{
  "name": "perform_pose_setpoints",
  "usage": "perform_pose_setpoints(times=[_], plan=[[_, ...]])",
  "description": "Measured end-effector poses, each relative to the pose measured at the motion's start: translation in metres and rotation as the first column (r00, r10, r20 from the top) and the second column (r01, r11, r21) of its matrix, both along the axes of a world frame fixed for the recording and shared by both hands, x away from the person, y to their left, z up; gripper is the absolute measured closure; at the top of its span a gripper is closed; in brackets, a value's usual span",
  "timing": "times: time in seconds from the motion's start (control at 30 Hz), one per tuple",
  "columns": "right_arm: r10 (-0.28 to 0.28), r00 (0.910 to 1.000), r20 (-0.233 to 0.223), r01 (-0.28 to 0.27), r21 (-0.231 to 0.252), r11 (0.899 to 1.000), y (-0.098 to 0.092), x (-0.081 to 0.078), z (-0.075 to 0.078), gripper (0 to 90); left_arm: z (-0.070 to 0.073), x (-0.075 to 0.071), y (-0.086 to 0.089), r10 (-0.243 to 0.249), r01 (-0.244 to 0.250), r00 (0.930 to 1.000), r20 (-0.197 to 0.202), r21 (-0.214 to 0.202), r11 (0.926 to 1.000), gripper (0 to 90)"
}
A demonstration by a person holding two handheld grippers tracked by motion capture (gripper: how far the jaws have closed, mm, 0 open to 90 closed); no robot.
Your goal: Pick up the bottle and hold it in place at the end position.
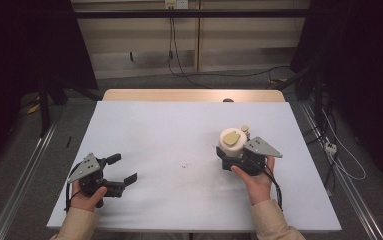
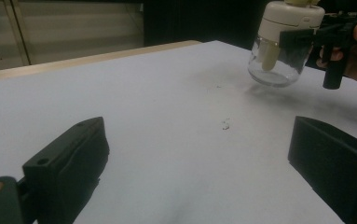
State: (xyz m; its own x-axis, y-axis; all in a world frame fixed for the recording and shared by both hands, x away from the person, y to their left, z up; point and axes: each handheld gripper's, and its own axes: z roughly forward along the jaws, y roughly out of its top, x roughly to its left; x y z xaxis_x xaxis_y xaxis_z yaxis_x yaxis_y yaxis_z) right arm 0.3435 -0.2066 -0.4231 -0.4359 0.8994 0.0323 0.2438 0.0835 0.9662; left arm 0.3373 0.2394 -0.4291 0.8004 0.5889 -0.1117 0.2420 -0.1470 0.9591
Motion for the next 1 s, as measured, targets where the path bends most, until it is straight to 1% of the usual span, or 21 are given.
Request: perform_pose_setpoints(times=[0.07, 0.17, 0.23, 0.33, 0.37, 0.5, 0.57, 0.6, 0.63, 0.8, 1.0], plan=[[0.001, 1.0, 0.002, -0.001, 0.007, 1.0, 0.002, 0.001, 0.001, 6.9, 0.0, 0.0, -0.001, -0.001, 0.001, 1.0, -0.002, 0.0, 1.0, 4.4], [0.009, 0.9999, 0.005, -0.009, 0.003, 1.0, 0.006, 0.003, 0.001, 6.9, 0.0, 0.0, -0.001, -0.001, 0.001, 1.0, -0.003, -0.002, 1.0, 4.4], [0.014, 0.9999, 0.003, -0.014, 0.015, 1.0, 0.008, 0.004, 0.002, 6.9, 0.0, 0.0, -0.001, -0.002, 0.002, 1.0, -0.002, -0.002, 1.0, 4.4], [0.018, 0.9998, 0.0, -0.018, 0.018, 1.0, 0.012, 0.005, 0.002, 6.9, 0.0, 0.0, -0.001, -0.001, 0.001, 1.0, -0.003, -0.003, 1.0, 4.4], [0.022, 0.9998, 0.001, -0.022, 0.011, 1.0, 0.013, 0.006, 0.002, 6.9, 0.0, 0.0, -0.001, -0.001, 0.001, 1.0, -0.002, -0.002, 1.0, 4.4], [0.029, 0.9995, -0.009, -0.029, 0.016, 0.999, 0.02, 0.008, 0.0, 6.9, -0.001, 0.0, -0.002, -0.006, 0.006, 1.0, -0.002, -0.002, 1.0, 4.4], [0.036, 0.9993, -0.006, -0.036, 0.011, 0.999, 0.022, 0.009, 0.0, 6.9, -0.001, 0.0, -0.002, -0.008, 0.008, 1.0, 0.0, 0.003, 1.0, 4.4], [0.037, 0.9993, -0.007, -0.037, 0.013, 0.999, 0.024, 0.01, 0.0, 6.9, -0.001, 0.0, -0.002, -0.008, 0.008, 1.0, -0.001, -0.001, 1.0, 4.4], [0.039, 0.9992, -0.007, -0.038, 0.014, 0.999, 0.025, 0.01, -0.001, 6.9, -0.001, 0.0, -0.002, -0.009, 0.009, 1.0, 0.0, 0.004, 0.9999, 4.4], [0.043, 0.999, -0.011, -0.043, 0.014, 0.999, 0.029, 0.012, -0.001, 6.9, -0.001, 0.0, -0.002, -0.009, 0.009, 1.0, -0.002, -0.005, 0.9999, 4.4], [0.053, 0.9985, -0.012, -0.052, 0.017, 0.998, 0.034, 0.015, -0.002, 6.9, -0.001, 0.0, -0.002, -0.013, 0.013, 0.9999, -0.001, 0.003, 0.9999, 4.4]])
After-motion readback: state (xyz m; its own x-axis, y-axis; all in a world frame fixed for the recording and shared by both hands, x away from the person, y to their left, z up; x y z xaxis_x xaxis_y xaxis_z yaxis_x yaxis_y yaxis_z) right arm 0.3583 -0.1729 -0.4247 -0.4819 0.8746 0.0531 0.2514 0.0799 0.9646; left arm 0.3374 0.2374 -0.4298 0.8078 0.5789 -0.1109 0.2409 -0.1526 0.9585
